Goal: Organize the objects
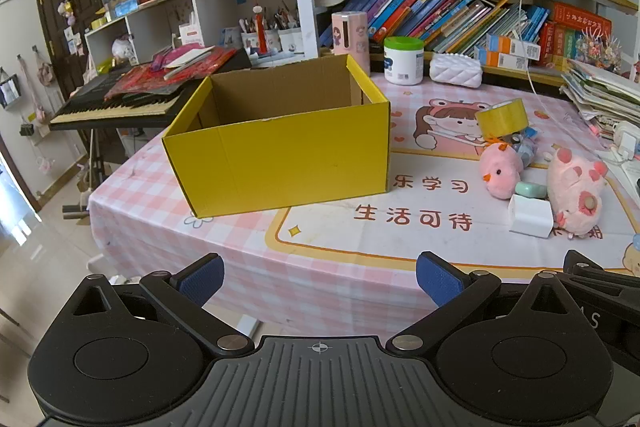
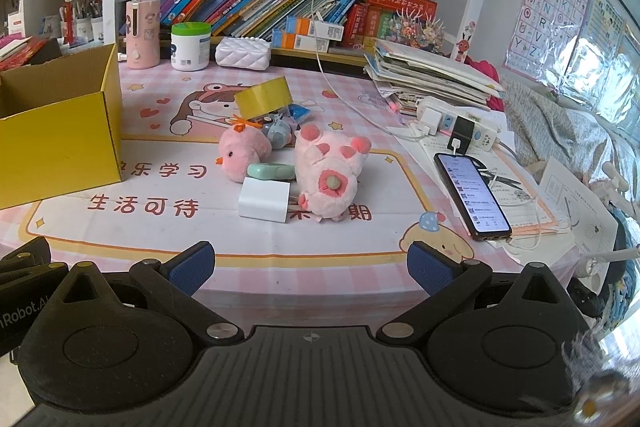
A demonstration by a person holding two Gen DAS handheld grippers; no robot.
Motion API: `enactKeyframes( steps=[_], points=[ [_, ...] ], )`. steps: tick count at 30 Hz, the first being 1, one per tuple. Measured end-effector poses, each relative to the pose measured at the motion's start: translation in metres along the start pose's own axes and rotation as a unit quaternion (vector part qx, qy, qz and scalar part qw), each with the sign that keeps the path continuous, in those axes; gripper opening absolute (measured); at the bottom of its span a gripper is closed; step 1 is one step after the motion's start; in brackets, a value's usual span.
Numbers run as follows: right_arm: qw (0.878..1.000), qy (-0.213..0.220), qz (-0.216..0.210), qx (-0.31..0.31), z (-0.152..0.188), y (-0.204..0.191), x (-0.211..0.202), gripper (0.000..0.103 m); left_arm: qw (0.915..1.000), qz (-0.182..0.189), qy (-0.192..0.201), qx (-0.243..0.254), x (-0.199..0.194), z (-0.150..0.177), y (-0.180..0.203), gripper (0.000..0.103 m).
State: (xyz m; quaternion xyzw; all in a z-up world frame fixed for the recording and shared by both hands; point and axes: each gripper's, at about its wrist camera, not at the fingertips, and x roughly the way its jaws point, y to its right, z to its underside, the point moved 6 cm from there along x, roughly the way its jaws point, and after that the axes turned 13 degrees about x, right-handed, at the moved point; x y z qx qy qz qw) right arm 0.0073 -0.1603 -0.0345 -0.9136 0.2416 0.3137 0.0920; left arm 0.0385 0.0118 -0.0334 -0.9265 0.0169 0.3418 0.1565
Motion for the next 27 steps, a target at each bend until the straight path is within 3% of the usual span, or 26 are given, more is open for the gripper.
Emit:
enactKeyframes(
  steps=[27],
  points=[
    [1.000, 0.001, 0.000, 0.001, 0.000, 0.001, -0.001, 0.103, 1.0000, 0.000, 0.002, -0.001, -0.008, -0.007, -0.003, 0.103]
  ],
)
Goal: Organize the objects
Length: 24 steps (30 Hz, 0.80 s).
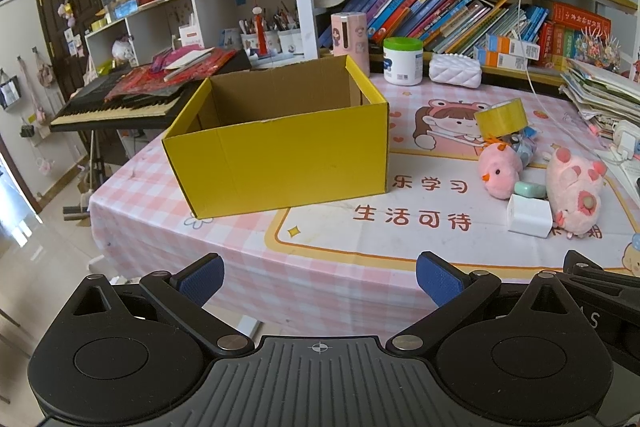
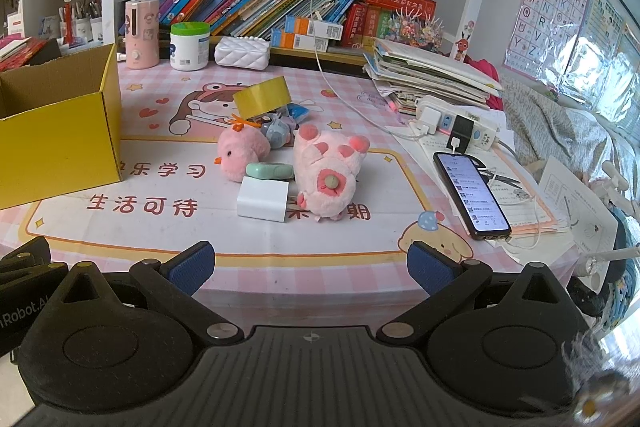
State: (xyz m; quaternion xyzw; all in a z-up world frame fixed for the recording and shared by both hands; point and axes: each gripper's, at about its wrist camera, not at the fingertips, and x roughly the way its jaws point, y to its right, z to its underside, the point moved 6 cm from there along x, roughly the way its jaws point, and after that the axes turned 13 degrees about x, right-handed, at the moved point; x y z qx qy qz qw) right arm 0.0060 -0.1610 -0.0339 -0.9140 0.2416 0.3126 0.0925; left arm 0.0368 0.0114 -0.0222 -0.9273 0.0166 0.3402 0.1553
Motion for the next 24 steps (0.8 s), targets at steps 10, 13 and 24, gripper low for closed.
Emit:
enactKeyframes(
  steps=[10, 13, 24],
  points=[
    [1.000, -0.001, 0.000, 0.001, 0.000, 0.000, 0.001, 0.103, 1.0000, 0.001, -0.002, 0.000, 0.001, -0.001, 0.002, 0.103],
    [1.000, 0.000, 0.000, 0.001, 0.000, 0.000, 0.001, 0.103, 1.0000, 0.001, -0.001, 0.000, 0.002, -0.001, 0.003, 0.103],
    [1.000, -0.002, 0.002, 0.001, 0.001, -0.002, 0.010, 0.103, 1.0000, 0.007, -0.003, 0.001, 0.012, 0.000, 0.005, 0.103]
  ],
)
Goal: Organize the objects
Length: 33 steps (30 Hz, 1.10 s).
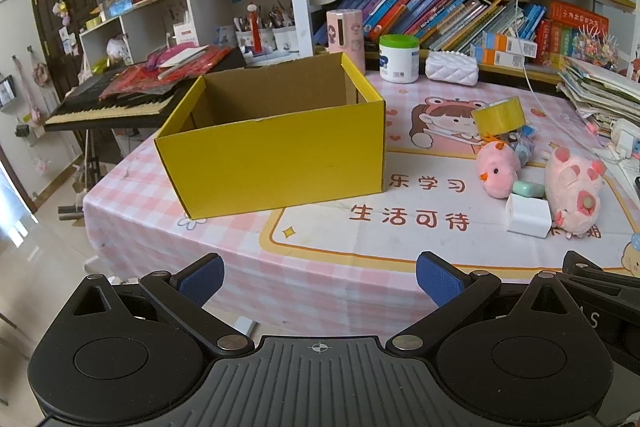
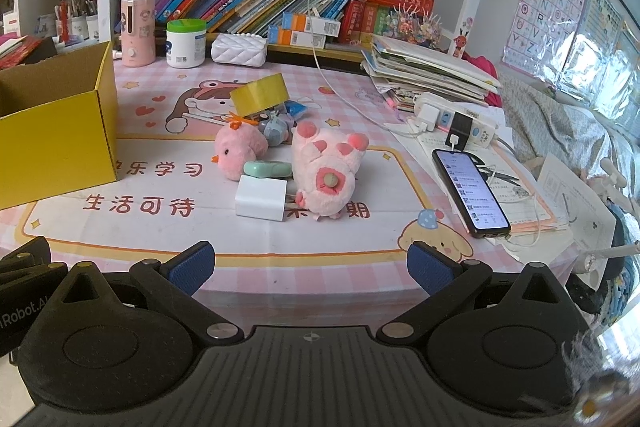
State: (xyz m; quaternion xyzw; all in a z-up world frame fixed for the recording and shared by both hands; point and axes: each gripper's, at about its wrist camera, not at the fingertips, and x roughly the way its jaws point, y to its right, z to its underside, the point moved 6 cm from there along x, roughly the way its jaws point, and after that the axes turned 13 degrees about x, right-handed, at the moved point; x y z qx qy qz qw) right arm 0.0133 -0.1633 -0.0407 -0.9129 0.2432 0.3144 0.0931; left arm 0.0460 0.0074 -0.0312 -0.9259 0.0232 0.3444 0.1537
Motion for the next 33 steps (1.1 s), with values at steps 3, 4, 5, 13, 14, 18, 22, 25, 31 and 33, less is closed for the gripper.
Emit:
enactKeyframes(
  steps=[3, 4, 5, 13, 14, 18, 22, 25, 31, 33],
  points=[
    [1.000, -0.002, 0.001, 0.000, 0.002, 0.002, 0.006, 0.103, 1.0000, 0.001, -0.001, 0.000, 0.002, 0.000, 0.000, 0.103],
    [1.000, -0.003, 0.001, -0.001, 0.002, 0.001, 0.004, 0.103, 1.0000, 0.001, -0.002, 0.001, 0.003, 0.001, 0.001, 0.103],
    [1.000, -0.003, 0.002, -0.001, -0.002, 0.000, -0.004, 0.103, 1.0000, 0.002, -0.002, 0.001, 0.003, 0.001, 0.001, 0.103],
    [1.000, -0.019, 0.005, 0.003, -0.002, 0.001, 0.009, 0.103, 0.9999, 0.007, -0.006, 0.003, 0.010, -0.002, 0.007, 0.103],
    [1.000, -0.020, 0.004, 0.003, -0.004, 0.001, 0.010, 0.103, 1.0000, 0.007, -0.006, 0.002, 0.011, -0.003, 0.007, 0.103],
    [1.000, -0.020, 0.002, 0.004, -0.012, 0.005, 0.018, 0.103, 1.0000, 0.007, -0.005, 0.002, 0.016, -0.011, 0.015, 0.103],
    [1.000, -0.021, -0.003, 0.003, -0.021, 0.006, 0.028, 0.103, 1.0000, 0.005, -0.007, 0.000, 0.022, -0.019, 0.021, 0.103],
    [1.000, -0.025, -0.006, -0.001, -0.027, 0.008, 0.039, 0.103, 0.9999, 0.007, -0.013, -0.003, 0.030, -0.024, 0.028, 0.103],
    [0.999, -0.037, -0.021, 0.001, -0.041, 0.016, 0.064, 0.103, 0.9997, 0.009, -0.022, 0.000, 0.045, -0.036, 0.044, 0.103],
    [0.999, -0.036, -0.032, -0.001, -0.048, 0.017, 0.072, 0.103, 0.9997, 0.007, -0.023, -0.001, 0.049, -0.041, 0.047, 0.103]
  ],
)
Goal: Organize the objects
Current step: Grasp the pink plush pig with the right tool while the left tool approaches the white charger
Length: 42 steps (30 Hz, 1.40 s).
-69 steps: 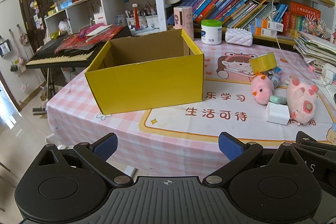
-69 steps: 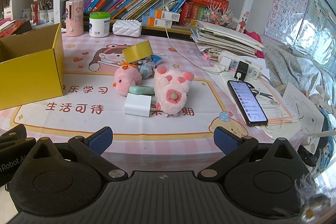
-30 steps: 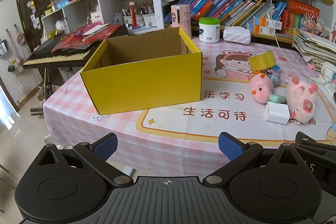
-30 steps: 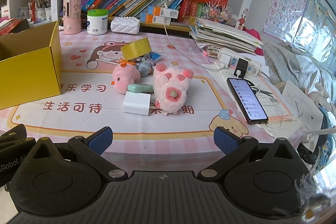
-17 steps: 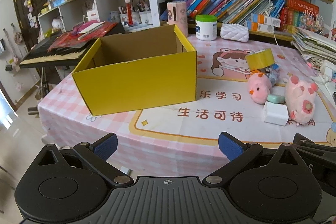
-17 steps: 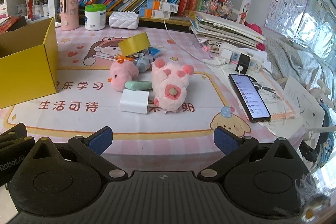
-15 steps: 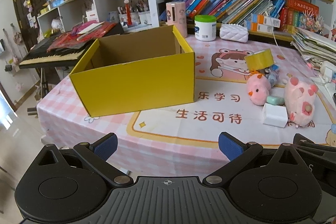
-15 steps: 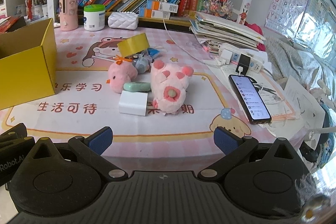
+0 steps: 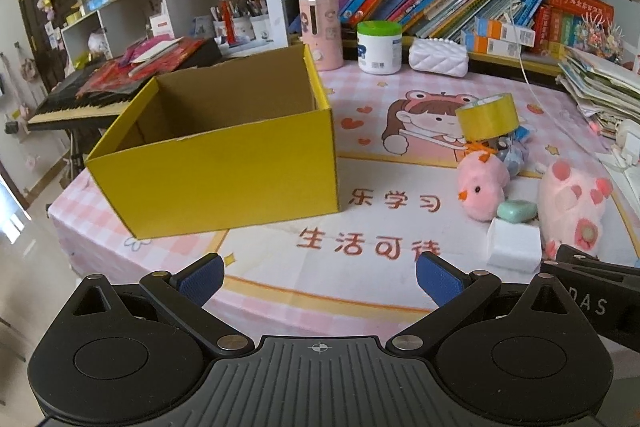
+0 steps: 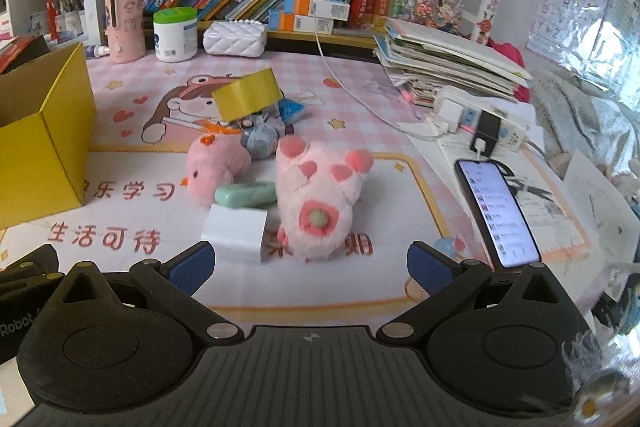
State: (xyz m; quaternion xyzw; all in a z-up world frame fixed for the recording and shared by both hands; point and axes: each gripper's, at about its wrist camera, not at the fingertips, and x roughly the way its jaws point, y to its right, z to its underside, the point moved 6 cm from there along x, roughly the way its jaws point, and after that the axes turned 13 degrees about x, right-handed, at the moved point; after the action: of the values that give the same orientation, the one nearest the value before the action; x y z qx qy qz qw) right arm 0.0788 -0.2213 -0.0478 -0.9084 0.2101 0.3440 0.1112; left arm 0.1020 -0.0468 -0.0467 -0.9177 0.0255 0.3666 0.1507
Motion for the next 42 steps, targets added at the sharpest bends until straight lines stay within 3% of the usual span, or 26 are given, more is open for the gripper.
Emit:
enactKeyframes(
  steps=[19, 27, 33, 35, 36, 37, 39, 42],
  points=[
    [0.996, 0.005, -0.089, 0.002, -0.046, 0.028, 0.062, 0.103, 0.9996, -0.015, -0.009, -0.021, 0.030, -0.030, 0.042, 0.103],
    [0.992, -0.072, -0.102, 0.012, -0.051, 0.038, 0.099, 0.103, 0.9984, -0.022, -0.034, -0.039, 0.041, -0.029, 0.053, 0.103],
    [0.986, -0.096, -0.132, 0.026, -0.053, 0.037, 0.118, 0.103, 0.9993, 0.006, -0.029, -0.023, 0.042, -0.031, 0.069, 0.103],
    [0.984, -0.106, -0.140, 0.026, -0.052, 0.036, 0.124, 0.096, 0.9992, 0.018, -0.025, -0.024, 0.043, -0.033, 0.072, 0.103],
    [0.983, -0.109, -0.145, 0.027, -0.052, 0.037, 0.126, 0.077, 0.9992, 0.022, -0.025, -0.024, 0.043, -0.035, 0.074, 0.102],
    [0.982, -0.110, -0.152, 0.027, -0.054, 0.037, 0.127, 0.068, 0.9991, 0.023, -0.026, -0.023, 0.044, -0.036, 0.077, 0.102],
    [0.980, -0.105, -0.165, 0.031, -0.059, 0.040, 0.125, 0.064, 0.9991, 0.029, -0.027, -0.017, 0.047, -0.039, 0.085, 0.102],
    [0.983, -0.061, -0.170, 0.030, -0.073, 0.048, 0.117, 0.063, 0.9980, 0.054, -0.031, -0.005, 0.053, -0.043, 0.102, 0.101]
  ],
)
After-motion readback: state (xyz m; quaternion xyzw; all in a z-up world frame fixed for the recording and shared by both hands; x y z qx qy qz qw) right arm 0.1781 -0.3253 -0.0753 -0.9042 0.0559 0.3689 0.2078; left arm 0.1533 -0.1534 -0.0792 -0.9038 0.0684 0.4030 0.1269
